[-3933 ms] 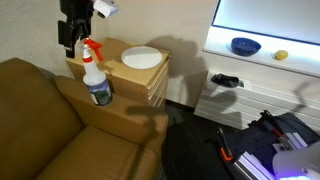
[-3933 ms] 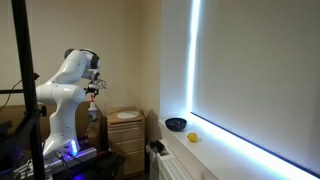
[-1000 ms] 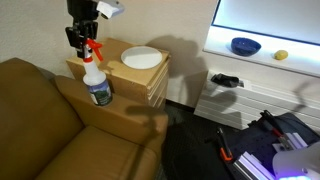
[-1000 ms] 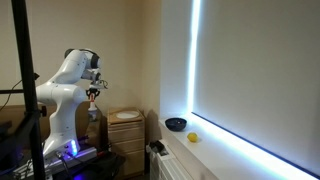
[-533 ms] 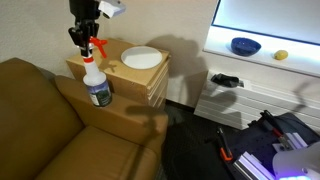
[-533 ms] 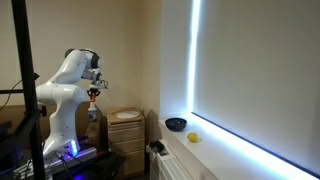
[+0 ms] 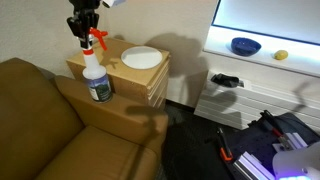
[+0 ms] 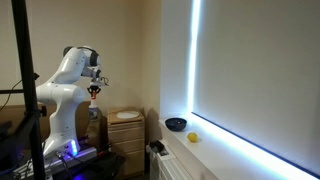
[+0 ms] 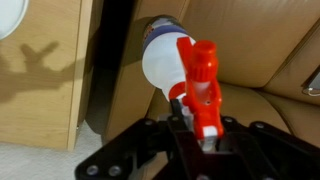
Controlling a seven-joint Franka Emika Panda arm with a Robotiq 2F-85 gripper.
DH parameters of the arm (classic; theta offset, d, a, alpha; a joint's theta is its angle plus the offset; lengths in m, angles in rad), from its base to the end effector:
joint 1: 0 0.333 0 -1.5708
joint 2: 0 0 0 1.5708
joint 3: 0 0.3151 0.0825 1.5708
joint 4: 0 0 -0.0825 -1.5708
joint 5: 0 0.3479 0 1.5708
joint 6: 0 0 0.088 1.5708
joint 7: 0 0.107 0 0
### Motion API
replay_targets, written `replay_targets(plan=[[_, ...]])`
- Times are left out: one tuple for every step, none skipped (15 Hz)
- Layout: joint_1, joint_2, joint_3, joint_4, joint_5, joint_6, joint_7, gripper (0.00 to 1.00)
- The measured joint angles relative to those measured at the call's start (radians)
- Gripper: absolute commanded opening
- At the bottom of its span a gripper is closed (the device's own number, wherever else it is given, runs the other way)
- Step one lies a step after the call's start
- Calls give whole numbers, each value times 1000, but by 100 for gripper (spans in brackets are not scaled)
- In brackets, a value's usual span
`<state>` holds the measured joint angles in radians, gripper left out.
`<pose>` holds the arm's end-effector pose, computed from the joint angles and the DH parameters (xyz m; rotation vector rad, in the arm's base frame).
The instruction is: Move the spray bottle from the arm rest to the table
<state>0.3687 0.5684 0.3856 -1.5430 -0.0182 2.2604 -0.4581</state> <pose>0.5281 0.4312 0.3753 -2.4551 -1.5874 -0.2345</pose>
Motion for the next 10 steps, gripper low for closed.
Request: replay_targets(plan=[[0,-40,-2,-15,-7,-13,17,7],[0,-84,-3,-31,-14,-33,38,7],[2,-133,-5,-51,-22,-60,67,7],[4,-183,-7,-71,-31,-93,98,7],[6,-234,-8,-92,-37,-132,137,7],[7,-287,-10,-117,-44,-175,185,7],[8,-343,-12,-147,-49,-212,240,7],[7,-400,-16,-182,-50,-240,294,7],[6,-458,-20,-221,-50,-257,346,7],[5,-517,-26,-264,-48,-268,397,7]])
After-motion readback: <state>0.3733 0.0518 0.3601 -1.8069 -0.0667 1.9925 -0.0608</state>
